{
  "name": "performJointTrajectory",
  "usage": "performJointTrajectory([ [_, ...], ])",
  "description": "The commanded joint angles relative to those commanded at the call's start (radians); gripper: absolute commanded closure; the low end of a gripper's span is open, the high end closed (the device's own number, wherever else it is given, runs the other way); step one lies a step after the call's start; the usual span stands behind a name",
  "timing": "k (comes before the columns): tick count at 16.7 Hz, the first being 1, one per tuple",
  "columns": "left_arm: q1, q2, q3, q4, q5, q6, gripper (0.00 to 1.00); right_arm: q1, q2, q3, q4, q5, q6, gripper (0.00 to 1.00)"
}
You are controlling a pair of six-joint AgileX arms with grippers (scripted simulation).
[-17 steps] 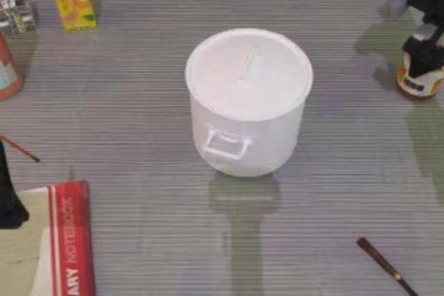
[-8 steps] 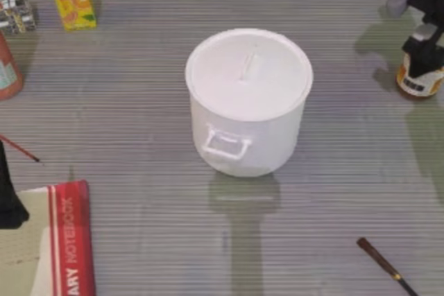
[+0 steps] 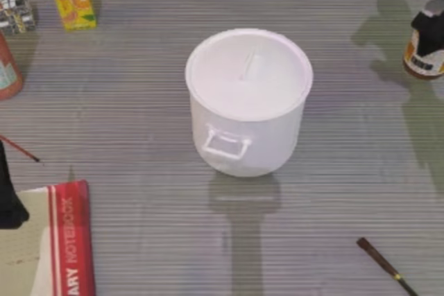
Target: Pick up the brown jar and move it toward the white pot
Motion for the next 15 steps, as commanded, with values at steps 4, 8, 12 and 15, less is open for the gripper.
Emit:
performJointTrajectory([
  [4, 0.000, 0.000, 0.000, 0.000, 0.000, 0.000, 0.00, 0.006, -0.228, -0.366, 0.099, -0.003, -0.001, 1.00],
  [8, 0.000, 0.000, 0.000, 0.000, 0.000, 0.000, 0.00, 0.010, -0.463, -0.752, 0.199, -0.006, -0.001, 1.00],
  [12, 0.000, 0.000, 0.000, 0.000, 0.000, 0.000, 0.00, 0.013, -0.646, -0.989, 0.281, -0.010, -0.003, 1.00],
  [15, 0.000, 0.000, 0.000, 0.000, 0.000, 0.000, 0.00, 0.014, -0.705, -1.054, 0.307, -0.011, -0.004, 1.00],
])
